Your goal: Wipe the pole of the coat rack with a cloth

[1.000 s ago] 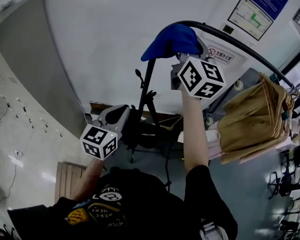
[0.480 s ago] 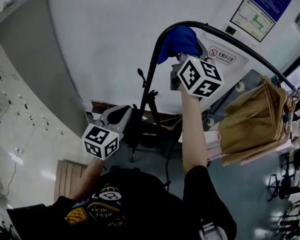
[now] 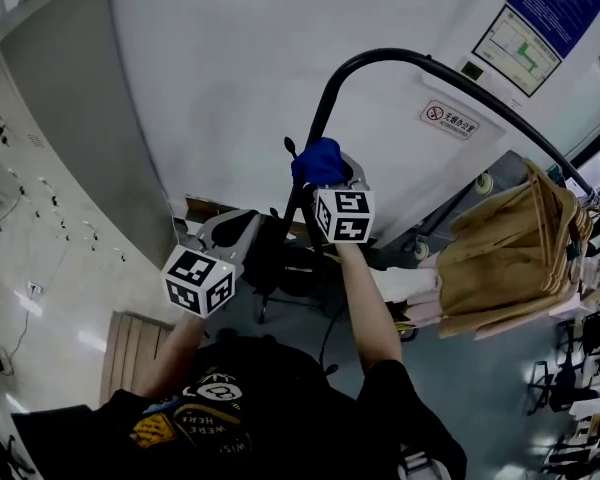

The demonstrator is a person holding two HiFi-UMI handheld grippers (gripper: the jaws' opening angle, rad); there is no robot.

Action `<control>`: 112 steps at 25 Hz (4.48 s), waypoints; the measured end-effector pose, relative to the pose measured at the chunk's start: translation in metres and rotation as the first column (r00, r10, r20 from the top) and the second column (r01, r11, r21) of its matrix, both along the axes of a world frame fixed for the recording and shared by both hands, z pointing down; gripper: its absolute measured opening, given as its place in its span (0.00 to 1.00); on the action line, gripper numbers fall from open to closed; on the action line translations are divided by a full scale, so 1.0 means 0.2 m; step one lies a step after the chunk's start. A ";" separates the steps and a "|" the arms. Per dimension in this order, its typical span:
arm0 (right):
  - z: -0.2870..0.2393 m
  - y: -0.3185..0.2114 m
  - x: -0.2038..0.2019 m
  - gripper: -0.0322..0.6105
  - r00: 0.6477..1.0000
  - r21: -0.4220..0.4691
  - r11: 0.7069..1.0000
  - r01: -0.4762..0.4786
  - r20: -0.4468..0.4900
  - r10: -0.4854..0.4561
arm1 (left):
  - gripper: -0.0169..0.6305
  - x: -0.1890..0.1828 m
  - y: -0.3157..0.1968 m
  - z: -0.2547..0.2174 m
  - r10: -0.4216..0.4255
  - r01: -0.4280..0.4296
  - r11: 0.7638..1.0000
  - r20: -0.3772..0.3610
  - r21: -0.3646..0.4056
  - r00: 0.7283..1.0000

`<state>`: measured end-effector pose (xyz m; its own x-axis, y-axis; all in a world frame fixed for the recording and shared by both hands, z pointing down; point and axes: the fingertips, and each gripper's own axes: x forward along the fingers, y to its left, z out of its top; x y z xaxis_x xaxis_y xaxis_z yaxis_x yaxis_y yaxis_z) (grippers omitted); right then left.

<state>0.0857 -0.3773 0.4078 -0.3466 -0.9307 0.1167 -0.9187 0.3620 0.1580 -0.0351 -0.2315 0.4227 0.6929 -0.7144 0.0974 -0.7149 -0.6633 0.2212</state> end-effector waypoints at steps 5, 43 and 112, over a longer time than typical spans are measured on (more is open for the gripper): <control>0.31 0.02 -0.01 0.10 0.999 -0.124 0.992 -0.002 -0.048 -0.004 | 0.03 0.05 0.01 0.01 0.021 -0.021 1.000 0.000 -0.005 1.000; -0.44 -0.03 -0.02 0.08 0.998 0.146 0.989 -0.024 -0.058 0.033 | 0.03 0.07 0.01 0.04 0.017 -0.017 1.000 0.018 -0.016 1.000; 0.44 0.96 0.27 0.11 0.972 -0.144 0.984 -0.103 0.195 0.130 | 0.03 0.18 0.11 0.24 -0.010 0.007 1.000 0.100 0.026 0.995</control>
<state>0.1402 -0.1860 0.4950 -0.2656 -0.9472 0.1797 -0.9637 0.2554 -0.0783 0.0016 -0.2088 0.4703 0.6745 -0.7234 0.1474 -0.7383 -0.6616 0.1312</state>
